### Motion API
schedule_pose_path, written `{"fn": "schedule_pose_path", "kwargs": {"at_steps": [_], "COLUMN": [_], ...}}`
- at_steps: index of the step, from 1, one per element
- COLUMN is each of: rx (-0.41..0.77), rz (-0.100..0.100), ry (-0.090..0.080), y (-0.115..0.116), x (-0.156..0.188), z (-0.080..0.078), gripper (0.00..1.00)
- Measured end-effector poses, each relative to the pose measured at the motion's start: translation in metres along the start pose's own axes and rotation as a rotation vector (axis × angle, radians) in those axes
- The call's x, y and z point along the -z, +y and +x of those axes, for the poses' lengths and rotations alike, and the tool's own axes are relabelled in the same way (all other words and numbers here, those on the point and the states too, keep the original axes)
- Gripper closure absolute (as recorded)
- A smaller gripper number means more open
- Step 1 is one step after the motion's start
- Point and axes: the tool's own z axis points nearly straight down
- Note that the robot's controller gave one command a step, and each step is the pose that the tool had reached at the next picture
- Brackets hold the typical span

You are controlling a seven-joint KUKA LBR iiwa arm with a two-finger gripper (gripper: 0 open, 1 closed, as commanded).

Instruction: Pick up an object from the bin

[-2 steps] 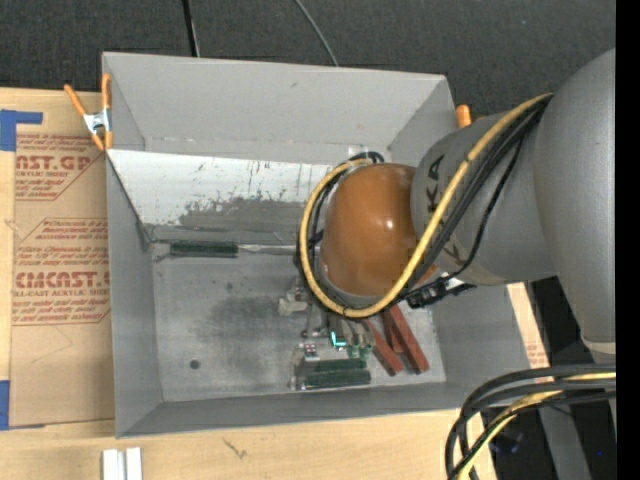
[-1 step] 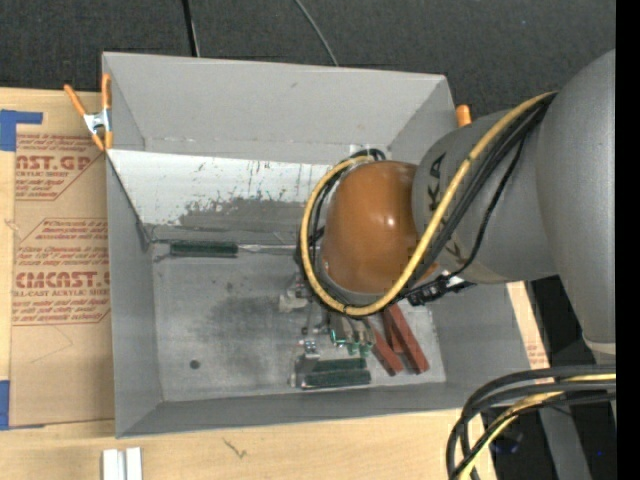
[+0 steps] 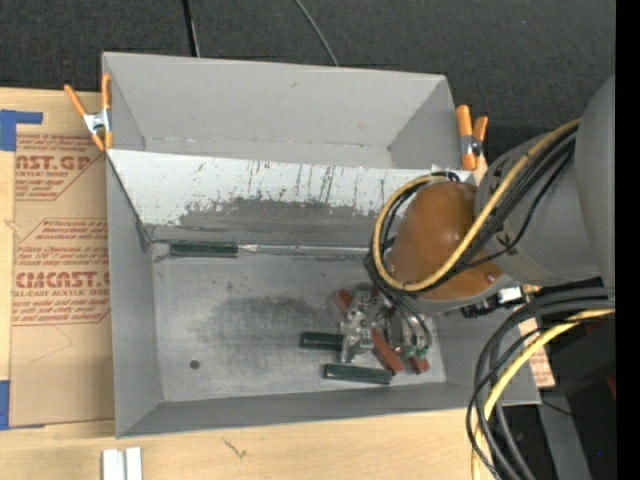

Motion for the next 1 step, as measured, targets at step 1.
{"fn": "schedule_pose_path", "kwargs": {"at_steps": [1], "rx": [0.0], "rz": [0.0], "ry": [0.0], "y": [0.0], "x": [0.0], "z": [0.0], "gripper": [1.0]}}
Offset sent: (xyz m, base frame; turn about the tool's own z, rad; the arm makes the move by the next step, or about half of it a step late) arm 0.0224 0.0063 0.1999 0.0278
